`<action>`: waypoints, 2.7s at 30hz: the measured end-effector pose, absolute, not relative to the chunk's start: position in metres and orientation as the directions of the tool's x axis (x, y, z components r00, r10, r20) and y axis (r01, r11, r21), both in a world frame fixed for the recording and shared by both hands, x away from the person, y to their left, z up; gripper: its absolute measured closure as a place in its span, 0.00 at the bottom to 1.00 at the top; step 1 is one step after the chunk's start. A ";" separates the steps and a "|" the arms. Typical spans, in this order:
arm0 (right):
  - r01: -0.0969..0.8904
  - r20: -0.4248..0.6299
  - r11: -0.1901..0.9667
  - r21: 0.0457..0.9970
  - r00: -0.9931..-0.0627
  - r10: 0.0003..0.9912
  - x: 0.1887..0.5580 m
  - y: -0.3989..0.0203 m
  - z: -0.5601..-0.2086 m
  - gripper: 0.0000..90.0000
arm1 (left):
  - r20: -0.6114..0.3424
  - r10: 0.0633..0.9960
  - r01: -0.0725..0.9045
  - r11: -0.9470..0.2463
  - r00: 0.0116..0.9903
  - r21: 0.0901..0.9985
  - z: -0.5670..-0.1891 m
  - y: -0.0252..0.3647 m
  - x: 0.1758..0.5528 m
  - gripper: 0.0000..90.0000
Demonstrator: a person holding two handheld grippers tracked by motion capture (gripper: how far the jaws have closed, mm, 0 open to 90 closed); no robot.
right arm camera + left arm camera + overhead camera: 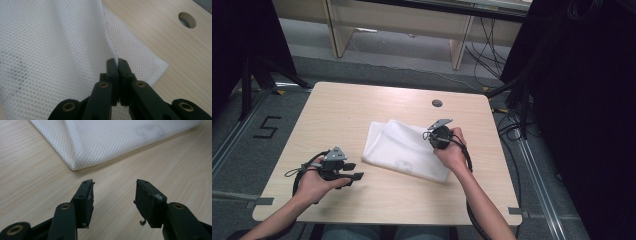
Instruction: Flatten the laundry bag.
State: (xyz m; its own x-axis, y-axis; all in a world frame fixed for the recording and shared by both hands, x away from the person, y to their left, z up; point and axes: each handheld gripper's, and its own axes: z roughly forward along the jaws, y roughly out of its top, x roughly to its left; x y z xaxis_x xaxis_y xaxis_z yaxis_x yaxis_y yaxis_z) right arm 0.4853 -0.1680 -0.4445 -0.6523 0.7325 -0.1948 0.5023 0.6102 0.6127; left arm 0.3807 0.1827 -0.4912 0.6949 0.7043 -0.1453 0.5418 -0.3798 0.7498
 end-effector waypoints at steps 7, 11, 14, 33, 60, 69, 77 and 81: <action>0.473 -0.212 0.611 0.635 -0.653 0.727 0.473 -0.163 -0.431 1.00 | -0.139 0.702 0.539 -0.389 0.699 0.748 -0.492 0.179 0.381 0.54; 0.447 -0.229 0.621 0.644 -0.662 0.713 0.466 -0.162 -0.423 1.00 | -0.138 0.687 0.533 -0.404 0.714 0.744 -0.492 0.177 0.381 0.55; 0.426 -0.245 0.636 0.643 -0.672 0.698 0.460 -0.161 -0.418 1.00 | -0.135 0.676 0.525 -0.413 0.724 0.744 -0.493 0.175 0.382 0.56; 0.342 -0.241 0.635 0.693 -0.719 0.651 0.415 -0.161 -0.401 1.00 | -0.123 0.670 0.521 -0.433 0.732 0.736 -0.494 0.172 0.384 0.57; 0.300 -0.250 0.664 0.685 -0.758 0.602 0.395 -0.149 -0.405 1.00 | -0.117 0.695 0.519 -0.403 0.709 0.754 -0.481 0.185 0.370 0.55; 0.300 -0.239 0.667 0.682 -0.771 0.591 0.390 -0.153 -0.408 1.00 | -0.120 0.700 0.521 -0.395 0.704 0.756 -0.479 0.193 0.351 0.54; 0.302 -0.225 0.672 0.677 -0.784 0.579 0.382 -0.148 -0.412 1.00 | -0.109 0.696 0.512 -0.403 0.710 0.758 -0.479 0.201 0.348 0.54; 0.302 -0.200 0.667 0.681 -0.800 0.566 0.378 -0.144 -0.413 1.00 | -0.106 0.706 0.513 -0.395 0.700 0.762 -0.478 0.202 0.348 0.54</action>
